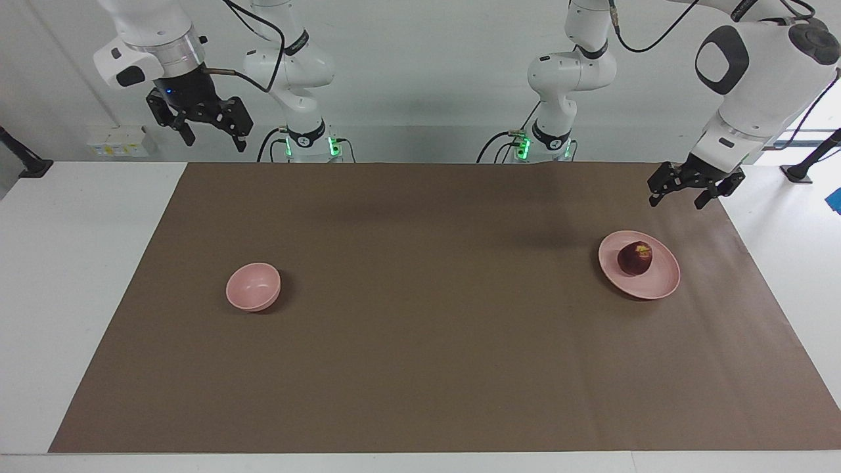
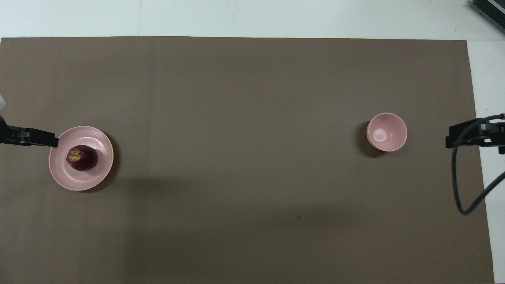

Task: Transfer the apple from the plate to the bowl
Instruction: 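Reach the left gripper down over the red apple on the plate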

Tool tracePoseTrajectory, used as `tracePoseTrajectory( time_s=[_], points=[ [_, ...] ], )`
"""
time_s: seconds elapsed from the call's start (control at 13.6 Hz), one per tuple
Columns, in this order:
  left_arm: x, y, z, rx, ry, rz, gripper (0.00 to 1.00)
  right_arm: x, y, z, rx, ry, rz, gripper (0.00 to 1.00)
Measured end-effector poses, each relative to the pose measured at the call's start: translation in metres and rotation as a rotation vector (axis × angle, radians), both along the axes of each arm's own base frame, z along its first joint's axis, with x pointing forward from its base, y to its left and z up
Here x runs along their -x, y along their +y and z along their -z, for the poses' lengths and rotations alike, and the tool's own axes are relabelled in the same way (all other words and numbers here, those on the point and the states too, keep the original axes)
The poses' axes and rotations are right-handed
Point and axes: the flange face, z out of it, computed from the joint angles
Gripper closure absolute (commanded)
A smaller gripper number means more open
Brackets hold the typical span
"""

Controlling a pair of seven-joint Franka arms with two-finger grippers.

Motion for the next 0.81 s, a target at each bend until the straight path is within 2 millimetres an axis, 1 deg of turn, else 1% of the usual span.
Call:
tracePoseTrajectory(
  time_s=[0.3,0.59,0.74,0.81],
  points=[
    [-0.002,0.004,0.040,-0.001,-0.009,0.015,0.00,0.000,0.000,0.000,0.000,0.000,0.000,0.00],
    [-0.003,0.007,0.073,-0.001,0.011,0.020,0.00,0.000,0.000,0.000,0.000,0.000,0.000,0.00],
    [-0.008,0.011,0.100,-0.003,0.014,0.037,0.00,0.000,0.000,0.000,0.000,0.000,0.000,0.00],
    [-0.009,0.015,0.119,-0.005,0.010,0.040,0.00,0.000,0.000,0.000,0.000,0.000,0.000,0.00]
  ],
)
